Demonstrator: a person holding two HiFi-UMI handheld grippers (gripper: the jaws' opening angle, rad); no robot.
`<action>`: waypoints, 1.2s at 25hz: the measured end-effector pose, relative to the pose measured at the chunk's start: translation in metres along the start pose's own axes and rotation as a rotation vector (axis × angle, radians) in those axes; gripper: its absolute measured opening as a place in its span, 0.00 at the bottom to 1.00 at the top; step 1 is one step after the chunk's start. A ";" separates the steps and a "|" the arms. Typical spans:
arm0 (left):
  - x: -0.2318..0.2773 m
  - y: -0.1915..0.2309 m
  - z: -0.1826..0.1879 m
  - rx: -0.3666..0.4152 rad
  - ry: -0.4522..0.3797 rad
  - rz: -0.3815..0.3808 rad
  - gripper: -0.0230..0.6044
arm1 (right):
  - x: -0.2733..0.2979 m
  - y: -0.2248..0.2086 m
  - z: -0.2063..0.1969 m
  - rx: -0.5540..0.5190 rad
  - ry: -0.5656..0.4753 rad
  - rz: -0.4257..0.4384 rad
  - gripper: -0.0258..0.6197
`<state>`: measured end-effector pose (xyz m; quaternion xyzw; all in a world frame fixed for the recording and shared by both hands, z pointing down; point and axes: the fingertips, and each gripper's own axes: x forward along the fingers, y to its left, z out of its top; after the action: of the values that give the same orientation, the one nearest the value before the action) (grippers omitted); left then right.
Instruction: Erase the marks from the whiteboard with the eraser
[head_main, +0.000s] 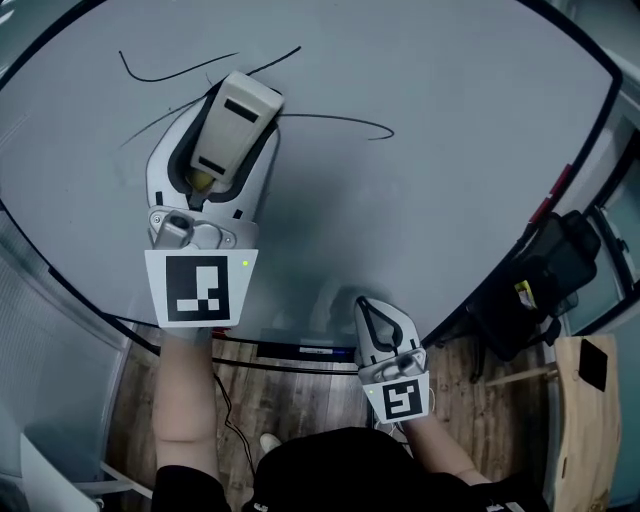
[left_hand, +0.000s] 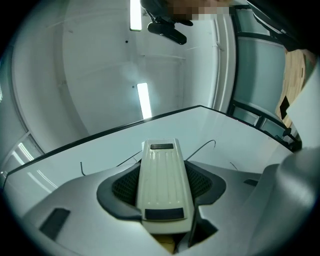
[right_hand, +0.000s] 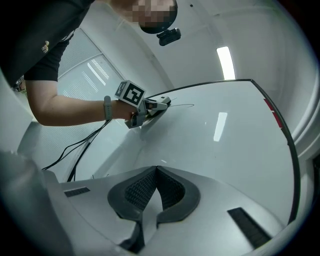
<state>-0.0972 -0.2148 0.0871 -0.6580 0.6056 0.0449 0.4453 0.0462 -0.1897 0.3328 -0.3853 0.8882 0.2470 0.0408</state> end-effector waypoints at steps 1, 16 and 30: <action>0.003 -0.008 0.003 0.024 0.007 -0.011 0.45 | -0.005 -0.005 -0.001 -0.004 0.001 -0.006 0.08; 0.048 -0.107 0.052 0.125 0.004 -0.091 0.45 | -0.062 -0.071 -0.013 -0.022 0.021 -0.097 0.08; 0.065 -0.178 0.070 0.115 -0.017 -0.169 0.46 | -0.085 -0.089 -0.015 -0.026 0.046 -0.160 0.08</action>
<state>0.1027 -0.2422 0.1007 -0.6798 0.5457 -0.0220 0.4896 0.1703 -0.1922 0.3316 -0.4611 0.8520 0.2455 0.0349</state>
